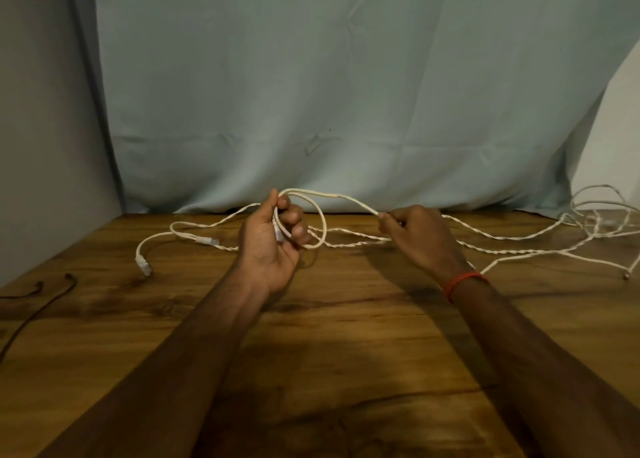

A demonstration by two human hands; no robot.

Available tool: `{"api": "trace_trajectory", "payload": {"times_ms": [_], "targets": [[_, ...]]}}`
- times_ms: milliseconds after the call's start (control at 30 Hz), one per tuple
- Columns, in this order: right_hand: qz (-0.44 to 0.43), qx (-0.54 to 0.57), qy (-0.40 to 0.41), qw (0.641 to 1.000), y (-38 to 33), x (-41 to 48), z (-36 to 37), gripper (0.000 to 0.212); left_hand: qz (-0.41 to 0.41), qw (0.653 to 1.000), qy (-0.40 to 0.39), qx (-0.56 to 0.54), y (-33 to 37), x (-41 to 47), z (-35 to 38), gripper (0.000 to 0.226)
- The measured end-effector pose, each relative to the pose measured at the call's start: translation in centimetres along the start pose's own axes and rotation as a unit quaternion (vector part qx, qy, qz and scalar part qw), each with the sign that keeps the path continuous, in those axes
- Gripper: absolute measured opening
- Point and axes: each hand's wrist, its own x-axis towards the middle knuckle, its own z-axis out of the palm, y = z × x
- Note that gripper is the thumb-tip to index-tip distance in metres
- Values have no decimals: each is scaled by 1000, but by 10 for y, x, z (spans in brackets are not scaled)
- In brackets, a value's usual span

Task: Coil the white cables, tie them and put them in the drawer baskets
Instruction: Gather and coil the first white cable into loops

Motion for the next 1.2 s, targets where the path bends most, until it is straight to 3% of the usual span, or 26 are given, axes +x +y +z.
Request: {"api": "trace_trajectory", "payload": {"times_ms": [100,200,367,533,733,933,1033,1100,1200], "targets": [[-60,-71,-132,987,-7,-2,0,38,32,998,18,-54,11,-3,1,40],[-134,-140,-212,958,-21,-9,-1,40,45,998,6,-46,16,-6,3,40],[-250,-189,-252,916,-58,-29,-9,28,57,996,11,61,14,-3,2,37],[-346,-168,-217,897,-78,-39,-10,28,89,972,-31,216,3,-8,6,30],[-368,-87,-210,901,-70,-32,-5,21,99,961,-84,246,-23,-20,18,27],[-383,-99,-8,918,-61,-27,-20,29,126,936,-111,310,-39,-22,21,22],[-329,-33,84,940,-58,-23,-28,37,104,943,-141,284,-31,-22,20,22],[-306,-28,116,944,-52,-17,-32,39,86,938,-170,291,-26,-21,18,23],[-321,-44,98,941,-41,-11,-42,35,39,911,-191,362,-26,-22,17,22]]}}
